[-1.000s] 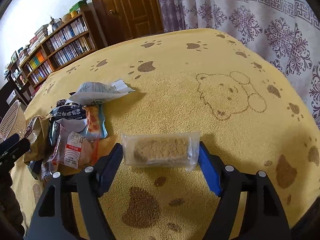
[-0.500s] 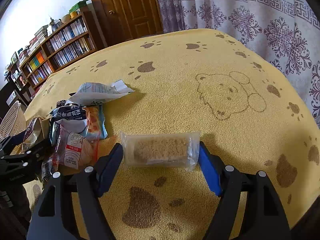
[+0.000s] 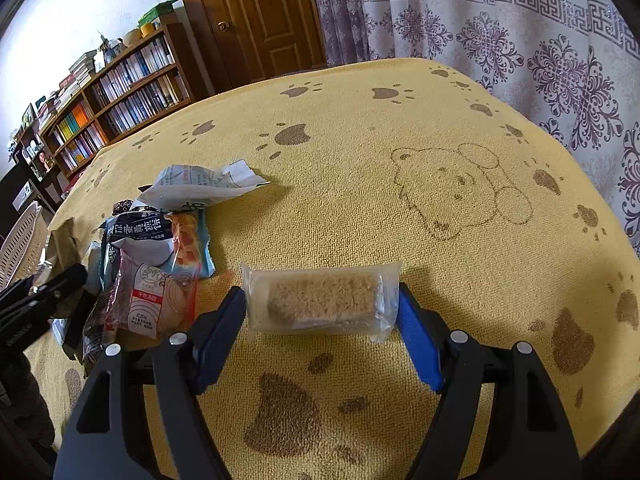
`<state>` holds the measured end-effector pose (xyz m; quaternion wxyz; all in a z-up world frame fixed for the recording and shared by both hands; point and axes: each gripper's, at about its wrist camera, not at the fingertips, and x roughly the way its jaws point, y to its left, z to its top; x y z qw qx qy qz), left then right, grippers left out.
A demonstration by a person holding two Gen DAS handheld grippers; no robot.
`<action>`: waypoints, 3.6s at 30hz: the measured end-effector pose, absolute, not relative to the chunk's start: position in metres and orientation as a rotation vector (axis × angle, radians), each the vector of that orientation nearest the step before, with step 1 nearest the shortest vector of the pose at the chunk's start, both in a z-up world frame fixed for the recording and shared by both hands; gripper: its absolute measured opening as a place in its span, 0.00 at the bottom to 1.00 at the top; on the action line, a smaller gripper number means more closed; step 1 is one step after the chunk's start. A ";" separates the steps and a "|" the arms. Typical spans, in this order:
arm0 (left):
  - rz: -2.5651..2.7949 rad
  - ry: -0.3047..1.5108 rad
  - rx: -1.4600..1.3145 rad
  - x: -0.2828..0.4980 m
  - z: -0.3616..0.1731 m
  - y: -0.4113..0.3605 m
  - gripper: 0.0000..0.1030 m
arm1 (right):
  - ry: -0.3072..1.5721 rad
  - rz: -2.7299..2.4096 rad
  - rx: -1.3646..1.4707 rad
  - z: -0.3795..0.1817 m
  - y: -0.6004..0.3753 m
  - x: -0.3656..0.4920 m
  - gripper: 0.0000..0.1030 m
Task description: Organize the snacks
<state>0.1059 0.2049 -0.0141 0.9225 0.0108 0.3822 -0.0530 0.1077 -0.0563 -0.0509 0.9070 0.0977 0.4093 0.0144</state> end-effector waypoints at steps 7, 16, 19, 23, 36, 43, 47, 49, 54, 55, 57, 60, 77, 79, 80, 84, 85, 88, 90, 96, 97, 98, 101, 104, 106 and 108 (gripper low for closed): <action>-0.085 0.728 -0.003 0.093 0.010 0.221 0.55 | 0.845 0.030 0.201 -0.051 -0.056 0.108 0.72; -0.010 0.643 -0.010 0.079 0.040 0.251 0.55 | 0.844 0.030 0.201 -0.051 -0.056 0.107 0.72; 0.016 0.623 -0.025 0.075 0.049 0.266 0.55 | 0.844 0.030 0.201 -0.051 -0.056 0.107 0.72; 0.072 0.593 -0.050 0.068 0.059 0.292 0.55 | 0.844 0.030 0.201 -0.051 -0.056 0.107 0.72; 0.129 0.596 -0.139 0.054 0.060 0.336 0.60 | 0.844 0.030 0.200 -0.051 -0.056 0.107 0.72; 0.020 0.659 -0.131 0.055 0.044 0.293 0.92 | 0.843 0.032 0.205 -0.051 -0.057 0.107 0.72; -0.005 0.698 -0.094 0.061 0.028 0.269 0.95 | 0.842 0.033 0.207 -0.050 -0.056 0.108 0.72; -0.013 0.725 -0.092 0.067 0.017 0.262 0.95 | 0.842 0.033 0.205 -0.050 -0.057 0.107 0.72; -0.005 0.787 -0.097 0.082 -0.008 0.259 0.95 | 0.842 0.033 0.206 -0.050 -0.057 0.107 0.73; -0.002 0.796 -0.094 0.083 -0.012 0.259 0.95 | 0.842 0.033 0.206 -0.050 -0.057 0.107 0.72; -0.005 0.809 -0.087 0.086 -0.018 0.259 0.94 | 0.842 0.033 0.205 -0.050 -0.057 0.107 0.73; -0.030 0.834 -0.085 0.089 -0.026 0.258 0.71 | 0.842 0.033 0.205 -0.050 -0.057 0.107 0.73; -0.015 0.638 -0.072 0.055 0.039 0.273 0.40 | 0.841 0.034 0.205 -0.050 -0.057 0.107 0.72; 0.006 0.613 -0.087 0.054 0.049 0.282 0.40 | 0.841 0.034 0.205 -0.050 -0.057 0.107 0.72; 0.025 0.601 -0.098 0.054 0.053 0.290 0.40 | 0.841 0.034 0.205 -0.050 -0.057 0.107 0.72; 0.097 0.576 -0.134 0.055 0.064 0.320 0.40 | 0.841 0.034 0.205 -0.050 -0.057 0.107 0.72; 0.113 0.573 -0.147 0.055 0.066 0.328 0.40 | 0.841 0.034 0.205 -0.050 -0.057 0.107 0.72; 0.159 0.562 -0.171 0.056 0.067 0.349 0.40 | 0.841 0.033 0.204 -0.050 -0.057 0.107 0.72; 0.188 0.558 -0.182 0.059 0.066 0.361 0.40 | 0.841 0.033 0.203 -0.050 -0.057 0.107 0.72; 0.269 0.557 -0.236 0.068 0.058 0.392 0.45 | 0.841 0.034 0.204 -0.050 -0.057 0.107 0.72; 0.279 0.550 -0.247 0.067 0.057 0.395 0.61 | 0.841 0.034 0.204 -0.050 -0.057 0.107 0.72; 0.296 0.533 -0.256 0.065 0.058 0.398 0.75 | 0.841 0.034 0.203 -0.050 -0.057 0.107 0.72; 0.317 0.500 -0.244 0.062 0.063 0.400 0.84 | 0.841 0.033 0.203 -0.050 -0.057 0.107 0.72; 0.317 0.482 -0.223 0.060 0.066 0.393 0.87 | 0.841 0.034 0.203 -0.050 -0.057 0.107 0.72; 0.316 0.477 -0.204 0.059 0.067 0.389 0.88 | 0.840 0.034 0.204 -0.050 -0.057 0.107 0.72; 0.312 0.477 -0.190 0.059 0.067 0.384 0.88 | 0.840 0.034 0.204 -0.050 -0.057 0.107 0.72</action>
